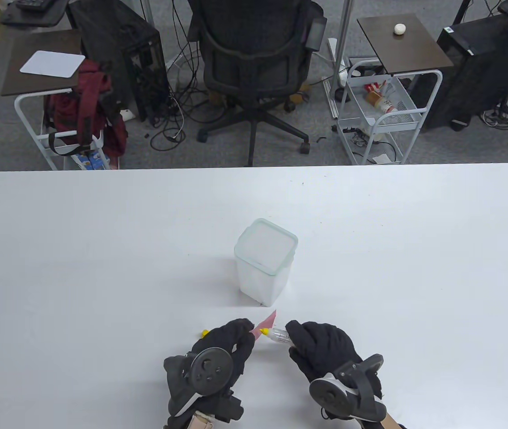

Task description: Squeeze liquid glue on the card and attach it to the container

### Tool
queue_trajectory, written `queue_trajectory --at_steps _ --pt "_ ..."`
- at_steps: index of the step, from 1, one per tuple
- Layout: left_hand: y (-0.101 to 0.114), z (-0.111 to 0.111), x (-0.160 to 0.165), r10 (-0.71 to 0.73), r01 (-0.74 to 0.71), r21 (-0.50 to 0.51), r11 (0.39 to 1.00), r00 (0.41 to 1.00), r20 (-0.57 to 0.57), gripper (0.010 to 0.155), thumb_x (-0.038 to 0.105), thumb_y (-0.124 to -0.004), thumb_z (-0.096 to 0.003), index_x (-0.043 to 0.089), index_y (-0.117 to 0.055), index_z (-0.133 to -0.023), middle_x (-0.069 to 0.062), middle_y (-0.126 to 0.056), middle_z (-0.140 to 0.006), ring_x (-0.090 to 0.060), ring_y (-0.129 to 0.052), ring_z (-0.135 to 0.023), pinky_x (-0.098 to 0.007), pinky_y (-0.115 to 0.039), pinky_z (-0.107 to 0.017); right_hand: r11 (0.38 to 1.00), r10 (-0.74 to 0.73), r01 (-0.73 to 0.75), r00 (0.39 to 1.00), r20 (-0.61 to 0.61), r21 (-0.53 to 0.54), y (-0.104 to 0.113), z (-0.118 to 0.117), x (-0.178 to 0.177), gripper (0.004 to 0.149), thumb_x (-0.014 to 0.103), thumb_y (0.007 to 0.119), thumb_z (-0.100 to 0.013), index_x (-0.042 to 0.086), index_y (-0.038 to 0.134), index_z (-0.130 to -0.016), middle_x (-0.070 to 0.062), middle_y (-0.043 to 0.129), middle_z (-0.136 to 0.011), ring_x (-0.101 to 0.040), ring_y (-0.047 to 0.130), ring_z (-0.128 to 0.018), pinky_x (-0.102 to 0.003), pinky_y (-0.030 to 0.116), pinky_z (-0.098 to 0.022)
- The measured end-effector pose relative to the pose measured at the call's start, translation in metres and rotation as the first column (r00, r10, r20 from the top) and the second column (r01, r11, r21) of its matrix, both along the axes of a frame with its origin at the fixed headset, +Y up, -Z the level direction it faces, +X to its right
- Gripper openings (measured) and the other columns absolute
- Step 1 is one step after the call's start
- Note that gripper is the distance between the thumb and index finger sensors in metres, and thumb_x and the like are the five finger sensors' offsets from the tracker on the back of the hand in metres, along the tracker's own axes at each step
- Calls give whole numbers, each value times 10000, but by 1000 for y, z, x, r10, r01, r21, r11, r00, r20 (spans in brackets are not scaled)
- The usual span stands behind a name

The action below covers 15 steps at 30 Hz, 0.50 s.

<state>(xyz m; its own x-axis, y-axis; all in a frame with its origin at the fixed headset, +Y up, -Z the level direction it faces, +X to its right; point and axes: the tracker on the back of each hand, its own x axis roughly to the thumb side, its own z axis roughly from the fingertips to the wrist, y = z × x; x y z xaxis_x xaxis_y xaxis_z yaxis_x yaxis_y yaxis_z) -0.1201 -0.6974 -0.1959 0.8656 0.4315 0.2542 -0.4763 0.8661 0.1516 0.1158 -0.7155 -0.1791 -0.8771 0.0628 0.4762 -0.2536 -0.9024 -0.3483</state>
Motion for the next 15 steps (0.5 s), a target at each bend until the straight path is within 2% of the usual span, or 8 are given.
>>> queue_trajectory --at_steps 9,15 --pt "-2 -1 -3 20 -20 -14 1000 1000 -11 413 470 -765 -489 244 -831 -828 93 -1042 -676 -150 -1054 -639 -369 -857 -533 995 44 -43 999 -9 91 7 9 -5 540 456 613 -552 187 644 -1019 -69 773 -842 -242 851 -593 -412 771 -496" --pt "-3 -2 -3 42 -42 -31 999 999 0 413 471 -765 -488 246 -830 -828 95 -1043 -677 -148 -1054 -641 -369 -856 -536 980 80 -81 997 11 181 12 17 -9 518 435 638 -543 172 696 -986 -74 800 -817 -254 846 -580 -413 759 -488"
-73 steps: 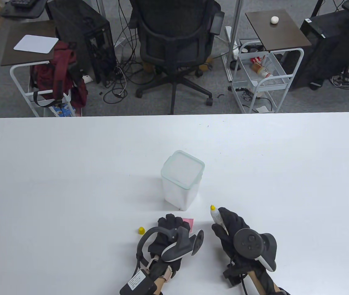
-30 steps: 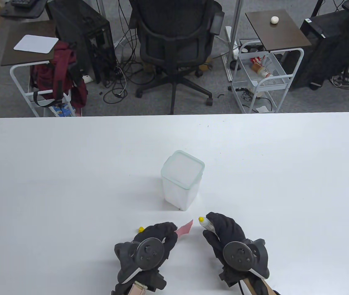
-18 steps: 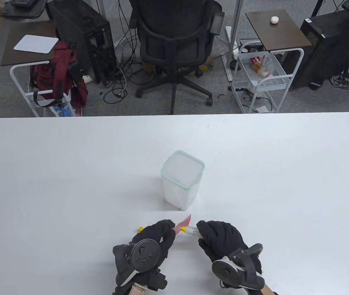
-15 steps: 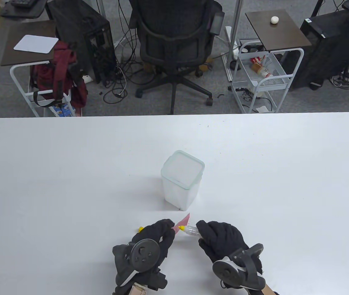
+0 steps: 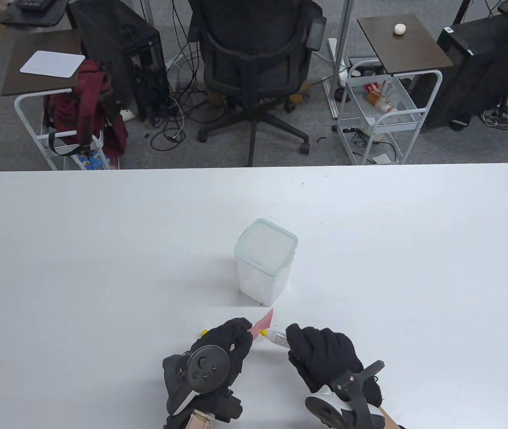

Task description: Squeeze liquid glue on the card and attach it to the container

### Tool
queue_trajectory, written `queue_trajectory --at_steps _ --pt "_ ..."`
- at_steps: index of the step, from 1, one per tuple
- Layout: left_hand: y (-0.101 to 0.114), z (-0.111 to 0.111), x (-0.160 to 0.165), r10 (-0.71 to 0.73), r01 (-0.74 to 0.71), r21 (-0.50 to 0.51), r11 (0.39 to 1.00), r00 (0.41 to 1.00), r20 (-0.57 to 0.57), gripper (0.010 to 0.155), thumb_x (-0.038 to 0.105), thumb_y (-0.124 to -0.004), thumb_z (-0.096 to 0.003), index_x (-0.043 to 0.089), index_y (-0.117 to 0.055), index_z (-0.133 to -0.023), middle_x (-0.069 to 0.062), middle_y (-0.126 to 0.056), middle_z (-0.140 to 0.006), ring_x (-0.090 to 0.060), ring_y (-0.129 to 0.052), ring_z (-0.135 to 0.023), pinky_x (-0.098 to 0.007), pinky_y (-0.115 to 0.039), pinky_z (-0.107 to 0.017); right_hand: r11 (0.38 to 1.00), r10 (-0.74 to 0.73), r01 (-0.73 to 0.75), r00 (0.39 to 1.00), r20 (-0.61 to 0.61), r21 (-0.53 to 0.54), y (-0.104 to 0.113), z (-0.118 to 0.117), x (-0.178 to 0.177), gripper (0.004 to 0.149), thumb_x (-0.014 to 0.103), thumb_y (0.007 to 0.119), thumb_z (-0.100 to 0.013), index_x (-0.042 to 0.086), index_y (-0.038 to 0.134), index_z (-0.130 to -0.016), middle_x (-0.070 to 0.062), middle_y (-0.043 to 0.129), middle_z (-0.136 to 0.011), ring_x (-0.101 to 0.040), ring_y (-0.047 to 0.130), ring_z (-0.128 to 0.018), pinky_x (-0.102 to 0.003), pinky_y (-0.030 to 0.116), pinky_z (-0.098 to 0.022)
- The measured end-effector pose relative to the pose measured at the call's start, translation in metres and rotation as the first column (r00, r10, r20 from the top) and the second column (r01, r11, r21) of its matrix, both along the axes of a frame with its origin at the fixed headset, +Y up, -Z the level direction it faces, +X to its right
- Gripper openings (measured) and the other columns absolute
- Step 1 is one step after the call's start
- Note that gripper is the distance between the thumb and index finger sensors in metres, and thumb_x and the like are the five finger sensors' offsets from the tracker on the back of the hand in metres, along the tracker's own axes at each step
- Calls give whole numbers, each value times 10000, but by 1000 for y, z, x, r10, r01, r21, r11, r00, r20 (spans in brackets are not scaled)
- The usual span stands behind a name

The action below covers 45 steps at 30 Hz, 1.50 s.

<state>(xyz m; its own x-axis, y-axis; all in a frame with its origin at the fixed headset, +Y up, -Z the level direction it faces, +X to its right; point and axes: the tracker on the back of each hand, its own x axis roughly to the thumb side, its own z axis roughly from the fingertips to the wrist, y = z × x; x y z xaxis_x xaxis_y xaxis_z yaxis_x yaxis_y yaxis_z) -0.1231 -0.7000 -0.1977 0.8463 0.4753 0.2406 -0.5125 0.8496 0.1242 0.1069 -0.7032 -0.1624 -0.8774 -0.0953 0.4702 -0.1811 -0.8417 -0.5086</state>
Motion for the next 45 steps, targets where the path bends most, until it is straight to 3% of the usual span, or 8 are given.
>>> queue_trajectory --at_steps 22,45 --pt "-3 0 3 35 -34 -23 999 999 35 407 469 -765 -491 248 -833 -826 95 -1042 -677 -148 -1052 -643 -371 -854 -538 992 51 -56 998 44 112 3 7 -3 460 418 694 -532 195 749 -931 -55 823 -792 -258 843 -579 -409 754 -491" --pt "-4 0 4 31 -31 -19 999 999 39 408 470 -766 -490 248 -835 -825 94 -1042 -677 -149 -1052 -643 -371 -854 -538 991 62 -69 996 64 117 4 9 -5 455 428 692 -536 191 759 -919 -57 828 -768 -242 850 -561 -398 761 -479"
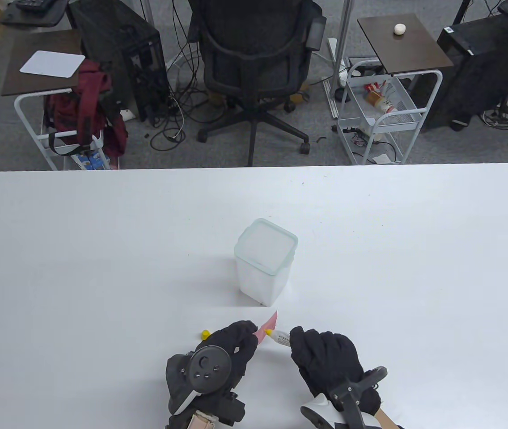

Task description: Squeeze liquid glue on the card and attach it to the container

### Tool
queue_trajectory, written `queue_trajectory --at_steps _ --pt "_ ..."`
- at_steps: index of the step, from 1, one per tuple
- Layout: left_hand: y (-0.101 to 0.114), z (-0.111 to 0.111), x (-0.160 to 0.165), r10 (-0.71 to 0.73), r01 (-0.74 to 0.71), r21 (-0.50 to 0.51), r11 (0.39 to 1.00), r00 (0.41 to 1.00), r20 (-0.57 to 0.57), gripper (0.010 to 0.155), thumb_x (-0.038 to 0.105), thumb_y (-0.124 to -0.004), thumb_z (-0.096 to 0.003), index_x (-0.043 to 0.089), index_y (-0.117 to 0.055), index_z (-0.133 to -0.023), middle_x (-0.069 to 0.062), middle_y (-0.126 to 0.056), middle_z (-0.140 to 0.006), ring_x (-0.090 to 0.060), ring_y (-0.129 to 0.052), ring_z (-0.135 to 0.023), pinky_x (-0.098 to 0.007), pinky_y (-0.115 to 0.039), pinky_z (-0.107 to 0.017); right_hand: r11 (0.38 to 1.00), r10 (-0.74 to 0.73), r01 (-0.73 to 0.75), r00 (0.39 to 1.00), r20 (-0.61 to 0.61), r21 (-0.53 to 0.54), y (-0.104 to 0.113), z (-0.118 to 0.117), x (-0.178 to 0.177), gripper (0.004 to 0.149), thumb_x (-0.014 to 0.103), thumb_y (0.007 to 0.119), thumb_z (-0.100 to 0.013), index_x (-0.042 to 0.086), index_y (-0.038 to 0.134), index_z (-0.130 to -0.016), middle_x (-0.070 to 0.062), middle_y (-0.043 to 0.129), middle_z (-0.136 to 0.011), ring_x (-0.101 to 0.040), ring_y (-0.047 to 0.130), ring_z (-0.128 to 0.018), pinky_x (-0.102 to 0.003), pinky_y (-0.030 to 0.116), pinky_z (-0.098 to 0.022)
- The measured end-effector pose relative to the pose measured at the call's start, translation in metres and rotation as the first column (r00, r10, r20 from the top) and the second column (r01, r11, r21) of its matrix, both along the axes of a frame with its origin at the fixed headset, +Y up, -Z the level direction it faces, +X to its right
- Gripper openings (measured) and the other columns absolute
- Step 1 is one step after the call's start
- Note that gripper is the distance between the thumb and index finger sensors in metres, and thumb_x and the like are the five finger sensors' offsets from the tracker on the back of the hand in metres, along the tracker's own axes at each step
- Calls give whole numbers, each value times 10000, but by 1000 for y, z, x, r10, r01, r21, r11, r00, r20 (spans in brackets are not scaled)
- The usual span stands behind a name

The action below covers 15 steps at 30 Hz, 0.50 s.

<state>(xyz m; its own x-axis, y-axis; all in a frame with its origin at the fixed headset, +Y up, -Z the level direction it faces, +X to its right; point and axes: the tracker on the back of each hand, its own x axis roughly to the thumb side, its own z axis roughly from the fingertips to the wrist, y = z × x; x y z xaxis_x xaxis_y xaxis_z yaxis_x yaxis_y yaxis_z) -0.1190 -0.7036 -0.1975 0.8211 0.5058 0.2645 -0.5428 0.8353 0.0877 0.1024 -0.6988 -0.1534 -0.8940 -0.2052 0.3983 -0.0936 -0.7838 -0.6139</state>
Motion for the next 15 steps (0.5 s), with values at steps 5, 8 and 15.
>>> queue_trajectory --at_steps 5,8,15 --pt "0 0 -1 0 0 4 1000 1000 -5 408 470 -766 -489 248 -835 -825 93 -1042 -676 -152 -1052 -641 -372 -854 -538 1000 6 -6 1000 8 -12 0 -1 2 517 469 659 -541 191 698 -975 -63 795 -801 -234 835 -575 -397 755 -486" --pt "0 0 -1 4 -4 2 1000 1000 -7 409 470 -766 -489 247 -834 -826 92 -1043 -675 -151 -1051 -643 -372 -854 -538 1000 8 -8 1000 18 2 2 -1 2 541 499 656 -530 210 682 -987 -46 800 -802 -211 841 -558 -381 765 -472" --pt "0 0 0 0 0 3 1000 1000 -8 410 471 -766 -489 247 -834 -826 93 -1042 -676 -152 -1051 -644 -372 -853 -538 1000 -23 23 999 23 -1 1 -1 4 545 529 683 -497 228 718 -950 -33 823 -762 -206 849 -530 -383 771 -453"
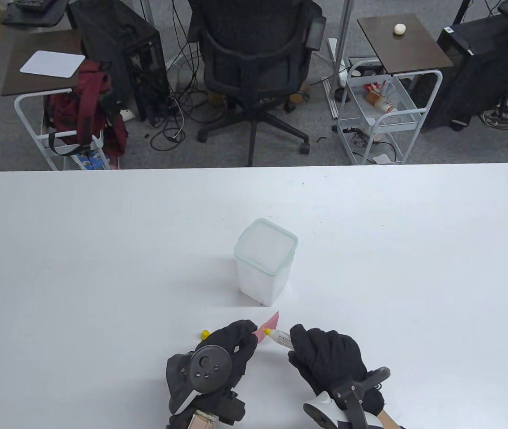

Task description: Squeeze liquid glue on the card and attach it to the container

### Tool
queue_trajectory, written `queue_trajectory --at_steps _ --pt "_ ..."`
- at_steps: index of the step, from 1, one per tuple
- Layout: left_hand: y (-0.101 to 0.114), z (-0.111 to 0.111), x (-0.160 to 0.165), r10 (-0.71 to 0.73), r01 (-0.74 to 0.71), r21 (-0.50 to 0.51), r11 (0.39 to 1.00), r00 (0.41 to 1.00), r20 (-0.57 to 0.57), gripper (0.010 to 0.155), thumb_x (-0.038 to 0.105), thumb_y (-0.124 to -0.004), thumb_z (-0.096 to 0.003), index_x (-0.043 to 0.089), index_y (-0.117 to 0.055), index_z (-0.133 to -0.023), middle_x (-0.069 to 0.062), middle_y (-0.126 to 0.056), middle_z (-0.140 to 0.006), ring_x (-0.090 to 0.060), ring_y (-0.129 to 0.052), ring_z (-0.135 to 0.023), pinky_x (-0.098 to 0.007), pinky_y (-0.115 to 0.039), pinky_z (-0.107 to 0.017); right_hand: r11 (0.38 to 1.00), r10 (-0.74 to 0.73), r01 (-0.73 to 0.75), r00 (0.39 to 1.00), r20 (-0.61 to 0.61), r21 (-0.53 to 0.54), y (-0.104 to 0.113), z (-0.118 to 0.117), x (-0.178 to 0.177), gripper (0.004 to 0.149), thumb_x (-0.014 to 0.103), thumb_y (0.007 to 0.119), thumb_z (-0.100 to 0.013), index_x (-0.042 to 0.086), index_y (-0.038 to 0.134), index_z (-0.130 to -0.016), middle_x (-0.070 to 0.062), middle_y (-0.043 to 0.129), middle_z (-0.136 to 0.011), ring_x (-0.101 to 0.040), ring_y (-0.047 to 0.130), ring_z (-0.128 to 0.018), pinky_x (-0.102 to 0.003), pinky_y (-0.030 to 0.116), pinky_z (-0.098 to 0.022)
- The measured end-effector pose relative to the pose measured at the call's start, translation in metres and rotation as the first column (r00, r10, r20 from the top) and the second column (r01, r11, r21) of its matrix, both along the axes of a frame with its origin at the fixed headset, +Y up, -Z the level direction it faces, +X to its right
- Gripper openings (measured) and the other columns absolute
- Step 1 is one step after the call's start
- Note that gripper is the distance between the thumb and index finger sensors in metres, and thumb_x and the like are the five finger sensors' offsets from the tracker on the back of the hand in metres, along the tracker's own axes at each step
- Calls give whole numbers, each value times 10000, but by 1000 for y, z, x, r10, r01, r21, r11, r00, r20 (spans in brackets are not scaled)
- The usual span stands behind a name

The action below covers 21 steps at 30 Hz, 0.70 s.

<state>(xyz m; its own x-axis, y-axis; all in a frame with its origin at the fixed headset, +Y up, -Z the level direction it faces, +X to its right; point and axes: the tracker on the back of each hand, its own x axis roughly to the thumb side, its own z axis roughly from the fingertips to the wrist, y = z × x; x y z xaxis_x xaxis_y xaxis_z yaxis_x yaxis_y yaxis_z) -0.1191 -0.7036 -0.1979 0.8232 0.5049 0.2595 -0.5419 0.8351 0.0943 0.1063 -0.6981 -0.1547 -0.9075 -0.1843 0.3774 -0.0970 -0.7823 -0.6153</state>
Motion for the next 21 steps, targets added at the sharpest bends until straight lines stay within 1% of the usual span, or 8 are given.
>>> queue_trajectory --at_steps 5,9,21 --pt "0 0 1 -2 2 -2 1000 1000 3 408 471 -766 -489 248 -835 -825 93 -1043 -676 -153 -1051 -644 -372 -853 -538 1000 20 -20 1000 -18 0 -1 1 -2 522 503 693 -504 210 739 -933 -44 828 -753 -214 847 -533 -390 766 -460" --pt "0 0 2 -3 3 -4 1000 1000 6 410 471 -766 -488 248 -834 -825 93 -1042 -676 -151 -1051 -643 -372 -854 -538 999 41 -40 999 -28 20 -1 2 -3 506 486 701 -506 203 748 -924 -48 828 -754 -220 843 -542 -396 761 -471" --pt "-1 0 3 -4 4 -7 1000 1000 9 410 470 -767 -488 246 -835 -825 93 -1043 -674 -150 -1053 -641 -372 -853 -539 998 43 -42 999 -12 35 2 3 -2 490 468 716 -505 198 757 -912 -53 828 -748 -224 839 -544 -400 757 -476"
